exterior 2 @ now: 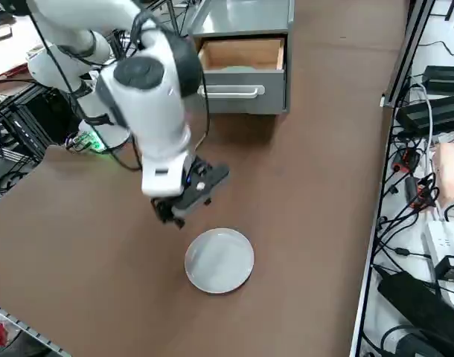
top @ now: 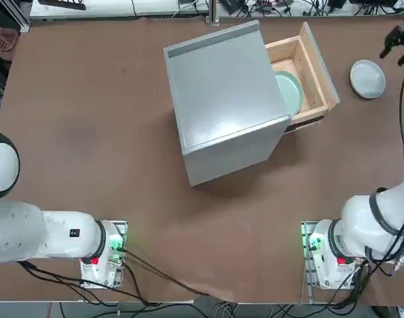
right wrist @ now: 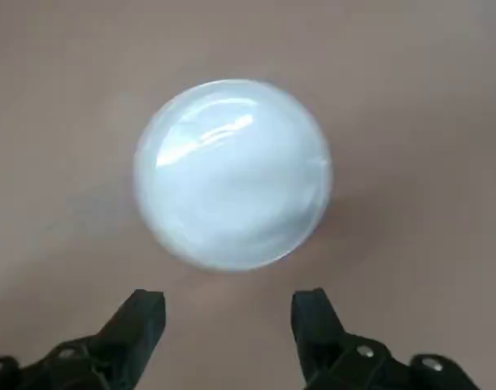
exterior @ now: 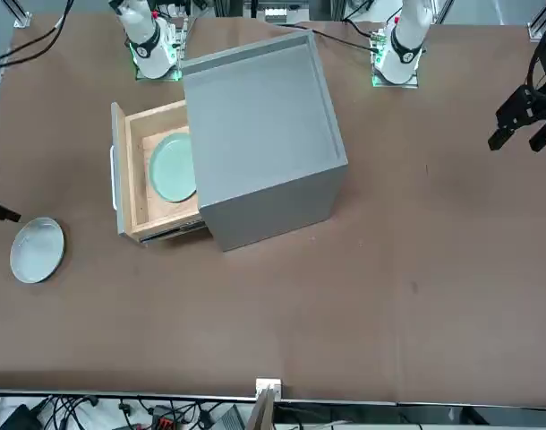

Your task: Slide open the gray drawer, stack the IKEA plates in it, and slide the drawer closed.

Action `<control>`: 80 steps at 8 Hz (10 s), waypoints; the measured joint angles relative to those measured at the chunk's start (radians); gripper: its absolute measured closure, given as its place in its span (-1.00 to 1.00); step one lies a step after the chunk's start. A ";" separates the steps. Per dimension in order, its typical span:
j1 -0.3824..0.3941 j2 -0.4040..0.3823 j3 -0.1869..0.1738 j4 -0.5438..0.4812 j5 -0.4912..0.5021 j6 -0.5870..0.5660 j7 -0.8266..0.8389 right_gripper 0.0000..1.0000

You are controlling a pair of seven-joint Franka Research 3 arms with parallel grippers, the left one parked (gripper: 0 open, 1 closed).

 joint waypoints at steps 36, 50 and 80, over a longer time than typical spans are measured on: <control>0.280 -0.368 0.209 -0.059 0.232 -0.547 -0.122 1.00; 0.586 -0.313 0.176 -0.086 0.144 -0.297 0.196 -0.89; 0.545 -0.425 -0.023 -0.445 0.177 -0.025 -0.210 0.99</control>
